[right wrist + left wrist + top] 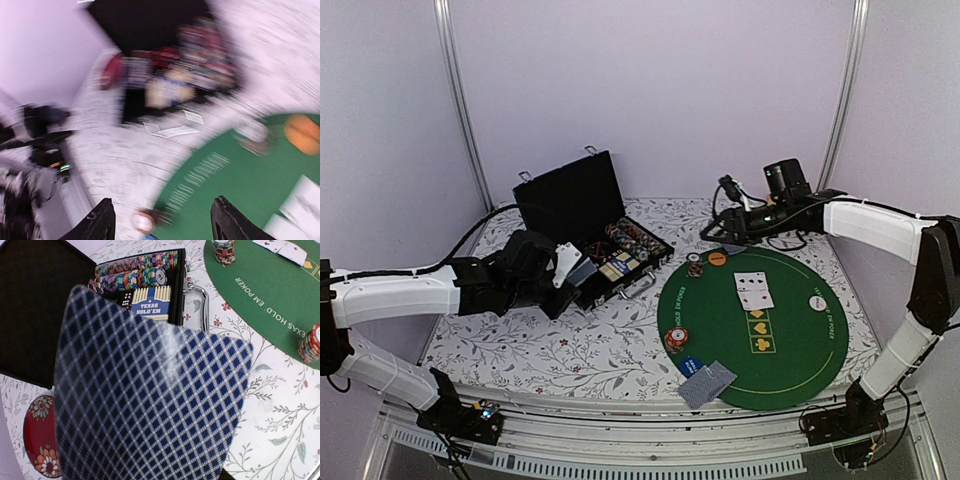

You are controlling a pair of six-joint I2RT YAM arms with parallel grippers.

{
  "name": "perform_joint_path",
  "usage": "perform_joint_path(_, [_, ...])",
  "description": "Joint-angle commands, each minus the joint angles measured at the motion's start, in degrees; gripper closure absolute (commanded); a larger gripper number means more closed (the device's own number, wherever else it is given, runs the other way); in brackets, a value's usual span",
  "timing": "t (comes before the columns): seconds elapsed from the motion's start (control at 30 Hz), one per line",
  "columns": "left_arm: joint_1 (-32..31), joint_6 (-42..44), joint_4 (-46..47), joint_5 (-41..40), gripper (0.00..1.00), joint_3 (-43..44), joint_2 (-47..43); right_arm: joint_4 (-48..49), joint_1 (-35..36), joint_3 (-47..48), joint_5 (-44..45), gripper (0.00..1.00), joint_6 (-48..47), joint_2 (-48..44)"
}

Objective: Distribute texas hold em gaming equipment
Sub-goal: Pick up the poker card from the face-down deck piles.

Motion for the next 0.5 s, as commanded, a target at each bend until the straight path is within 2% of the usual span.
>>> perform_joint_path(0.0, [-0.67,0.66,0.5,0.19,0.62,0.54,-0.68,25.69,8.65,2.2,-17.81,0.29,7.12,2.76])
perform_joint_path(0.1, [-0.72,0.66,0.51,0.7,0.62,0.58,-0.94,30.68,12.81,6.97,-15.95,0.28,11.39,9.9])
perform_joint_path(0.3, [-0.9,0.75,0.57,1.48,0.62,0.54,-0.85,31.46,17.96,18.68,-19.07,0.27,14.53,23.84])
perform_joint_path(0.47, [-0.84,0.74,0.51,1.22,0.62,0.62,-0.76,30.88,21.01,25.89,-22.22,0.27,14.55,30.79])
